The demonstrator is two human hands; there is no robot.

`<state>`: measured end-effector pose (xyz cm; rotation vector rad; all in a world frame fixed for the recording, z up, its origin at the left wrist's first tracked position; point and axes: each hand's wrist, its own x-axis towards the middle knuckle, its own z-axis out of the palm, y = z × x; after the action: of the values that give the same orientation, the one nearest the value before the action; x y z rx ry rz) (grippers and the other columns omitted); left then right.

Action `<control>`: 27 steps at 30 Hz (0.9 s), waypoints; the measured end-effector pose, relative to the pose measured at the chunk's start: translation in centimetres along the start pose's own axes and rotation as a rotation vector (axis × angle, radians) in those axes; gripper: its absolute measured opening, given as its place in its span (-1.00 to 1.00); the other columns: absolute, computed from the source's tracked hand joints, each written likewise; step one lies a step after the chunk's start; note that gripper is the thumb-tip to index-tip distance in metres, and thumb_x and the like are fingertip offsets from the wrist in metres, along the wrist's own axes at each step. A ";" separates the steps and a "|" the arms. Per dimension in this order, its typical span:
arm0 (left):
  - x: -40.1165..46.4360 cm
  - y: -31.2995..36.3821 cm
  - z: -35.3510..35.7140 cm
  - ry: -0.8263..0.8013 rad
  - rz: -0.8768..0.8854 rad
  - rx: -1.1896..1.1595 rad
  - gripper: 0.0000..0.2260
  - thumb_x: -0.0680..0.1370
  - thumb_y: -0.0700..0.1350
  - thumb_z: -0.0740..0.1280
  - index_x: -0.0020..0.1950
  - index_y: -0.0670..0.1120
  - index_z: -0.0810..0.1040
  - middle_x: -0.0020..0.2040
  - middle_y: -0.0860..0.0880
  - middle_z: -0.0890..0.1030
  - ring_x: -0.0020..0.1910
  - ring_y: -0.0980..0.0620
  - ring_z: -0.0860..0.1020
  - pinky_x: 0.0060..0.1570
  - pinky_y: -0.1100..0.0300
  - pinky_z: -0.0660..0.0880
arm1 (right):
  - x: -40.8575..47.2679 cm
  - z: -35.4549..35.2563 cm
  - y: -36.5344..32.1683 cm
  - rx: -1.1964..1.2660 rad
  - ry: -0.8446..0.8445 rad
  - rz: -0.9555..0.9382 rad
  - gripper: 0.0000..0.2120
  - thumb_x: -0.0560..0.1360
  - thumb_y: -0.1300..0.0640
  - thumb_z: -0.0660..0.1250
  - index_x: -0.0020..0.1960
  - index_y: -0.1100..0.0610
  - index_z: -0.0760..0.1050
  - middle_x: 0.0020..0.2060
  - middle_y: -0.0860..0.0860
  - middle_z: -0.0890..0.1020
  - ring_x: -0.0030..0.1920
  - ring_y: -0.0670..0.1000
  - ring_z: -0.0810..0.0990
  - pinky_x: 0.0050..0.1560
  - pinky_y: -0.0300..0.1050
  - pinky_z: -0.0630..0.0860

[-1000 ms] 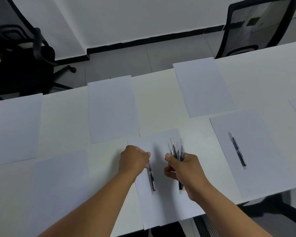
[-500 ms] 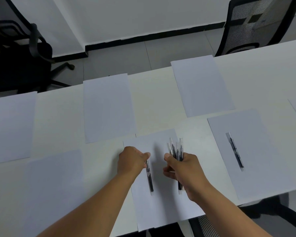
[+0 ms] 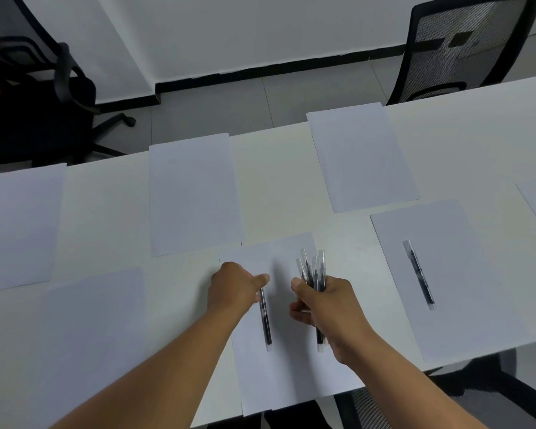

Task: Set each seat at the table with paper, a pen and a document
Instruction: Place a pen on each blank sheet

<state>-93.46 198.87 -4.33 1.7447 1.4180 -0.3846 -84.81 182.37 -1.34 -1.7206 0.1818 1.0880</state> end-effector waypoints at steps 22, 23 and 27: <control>-5.2 0.0 -5.4 0.102 0.094 -0.082 -0.68 0.60 0.06 0.46 -0.28 -0.09 0.67 -0.38 0.02 0.73 -0.32 -0.01 0.69 -0.09 0.11 0.68 | -4.1 3.3 -2.9 -0.051 -0.122 -0.105 -0.77 0.62 0.14 0.45 -0.13 0.24 0.51 -0.37 0.12 0.50 -0.34 0.13 0.58 -0.04 0.23 0.76; -5.6 -0.2 -5.7 0.107 0.095 -0.102 -0.67 0.59 0.05 0.45 -0.29 -0.12 0.66 -0.38 0.01 0.73 -0.30 -0.03 0.71 -0.06 0.06 0.70 | -4.4 3.5 -3.1 -0.058 -0.129 -0.108 -0.77 0.62 0.14 0.45 -0.14 0.23 0.50 -0.38 0.13 0.48 -0.39 0.13 0.54 -0.12 0.17 0.76; -7.6 -1.2 -7.5 0.163 0.091 -0.209 -0.65 0.59 0.01 0.44 -0.33 -0.13 0.60 -0.38 -0.02 0.73 -0.26 -0.10 0.77 -0.01 -0.07 0.73 | -6.1 4.9 -3.7 -0.128 -0.154 -0.144 -0.73 0.64 0.11 0.43 -0.18 0.20 0.49 -0.43 0.07 0.46 -0.46 0.06 0.39 -0.38 -0.09 0.51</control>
<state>-98.87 199.56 4.92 1.6913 1.4315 -0.0433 -89.00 185.79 5.46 -1.7254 -0.1085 1.1394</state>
